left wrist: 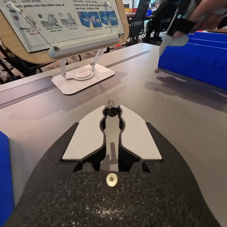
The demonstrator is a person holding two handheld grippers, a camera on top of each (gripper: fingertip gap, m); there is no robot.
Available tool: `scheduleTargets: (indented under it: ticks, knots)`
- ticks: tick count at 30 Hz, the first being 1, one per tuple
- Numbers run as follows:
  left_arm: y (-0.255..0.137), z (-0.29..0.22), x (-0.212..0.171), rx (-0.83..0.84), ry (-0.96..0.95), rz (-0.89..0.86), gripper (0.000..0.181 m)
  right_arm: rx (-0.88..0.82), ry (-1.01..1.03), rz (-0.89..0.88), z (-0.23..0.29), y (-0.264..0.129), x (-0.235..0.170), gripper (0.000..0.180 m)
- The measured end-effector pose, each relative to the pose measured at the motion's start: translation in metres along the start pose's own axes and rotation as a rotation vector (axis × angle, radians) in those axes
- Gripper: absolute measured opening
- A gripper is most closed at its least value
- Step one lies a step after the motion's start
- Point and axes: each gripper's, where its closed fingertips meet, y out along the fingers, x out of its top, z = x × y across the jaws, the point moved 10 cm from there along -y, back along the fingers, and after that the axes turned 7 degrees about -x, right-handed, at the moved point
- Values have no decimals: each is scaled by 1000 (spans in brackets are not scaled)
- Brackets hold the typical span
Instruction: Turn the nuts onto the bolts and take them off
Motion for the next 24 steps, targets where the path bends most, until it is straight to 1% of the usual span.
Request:
scheduleTargets:
  ticks: [4, 7, 12, 15, 17, 20, 24]
  knots:
    - [-2, -1, 2, 9, 48, 7, 16, -139, 33, 131, -8, 28, 12, 45]
    - [-4, 0, 4, 24, 80, 1, 16, -255, 89, 199, -11, 44, 18, 44]
    - [-3, -1, 3, -3, 64, 9, 16, -307, 211, 245, -13, 56, 19, 39]
    - [-3, -5, 4, -14, 80, 12, 16, -336, 224, 273, -12, 58, 16, 38]
    - [-3, -8, 5, -13, 103, 11, 16, -335, 203, 274, -11, 61, 16, 38]
    - [-5, -11, 7, 7, 158, 5, 16, -336, 99, 305, -10, 66, 14, 37]
    - [-8, -13, 10, 24, 200, -10, 16, -435, -66, 372, -5, 70, 14, 36]
